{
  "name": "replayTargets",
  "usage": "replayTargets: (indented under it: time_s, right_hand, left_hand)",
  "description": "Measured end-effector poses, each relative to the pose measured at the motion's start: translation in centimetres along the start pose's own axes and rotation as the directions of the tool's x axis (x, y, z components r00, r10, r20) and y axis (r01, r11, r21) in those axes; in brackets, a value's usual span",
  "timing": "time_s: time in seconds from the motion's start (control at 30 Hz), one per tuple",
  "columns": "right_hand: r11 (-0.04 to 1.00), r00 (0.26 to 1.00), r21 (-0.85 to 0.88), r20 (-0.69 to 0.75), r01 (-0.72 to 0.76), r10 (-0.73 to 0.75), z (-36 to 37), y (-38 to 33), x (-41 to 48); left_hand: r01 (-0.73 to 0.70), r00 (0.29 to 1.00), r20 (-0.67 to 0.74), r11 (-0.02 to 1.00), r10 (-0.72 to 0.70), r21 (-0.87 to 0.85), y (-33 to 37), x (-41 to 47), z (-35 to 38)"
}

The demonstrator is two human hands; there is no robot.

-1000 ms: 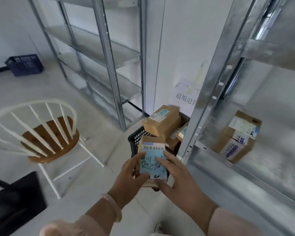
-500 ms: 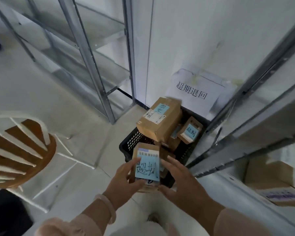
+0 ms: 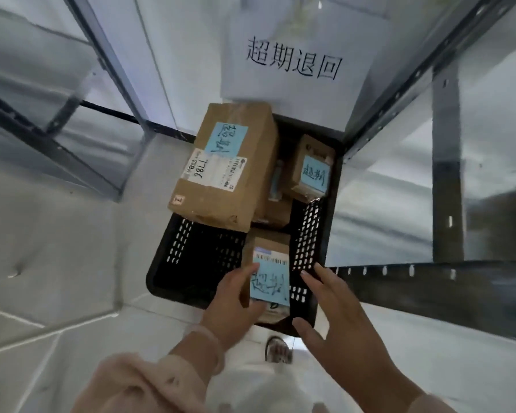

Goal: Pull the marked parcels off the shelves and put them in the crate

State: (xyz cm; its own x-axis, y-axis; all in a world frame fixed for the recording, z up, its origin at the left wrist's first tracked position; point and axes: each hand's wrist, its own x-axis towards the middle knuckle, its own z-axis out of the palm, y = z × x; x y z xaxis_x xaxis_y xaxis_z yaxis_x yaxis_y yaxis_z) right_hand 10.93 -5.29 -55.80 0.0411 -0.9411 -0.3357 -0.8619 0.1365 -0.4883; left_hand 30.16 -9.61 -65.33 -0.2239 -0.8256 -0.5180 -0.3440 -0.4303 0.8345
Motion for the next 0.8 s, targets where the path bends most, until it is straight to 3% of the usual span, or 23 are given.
replayTargets:
  time_s: [0.43, 0.63, 0.8]
  right_hand:
    - [0.987, 0.982, 0.144, -0.165, -0.070, 0.094, 9.5, 3.5, 3.4]
    - [0.986, 0.979, 0.145, -0.175, -0.082, 0.107, 11.0, 4.3, 3.3]
    - [0.991, 0.983, 0.102, -0.155, -0.088, 0.103, 9.6, 3.8, 2.2]
  left_hand:
    - [-0.006, 0.968, 0.251, 0.993, -0.023, 0.115, -6.4, 14.1, 4.2]
    - [-0.197, 0.905, 0.425, 0.904, 0.019, 0.379, -7.1, 15.0, 4.5]
    - [-0.186, 0.932, 0.359, 0.805, -0.036, 0.564, -5.2, 13.3, 2.9]
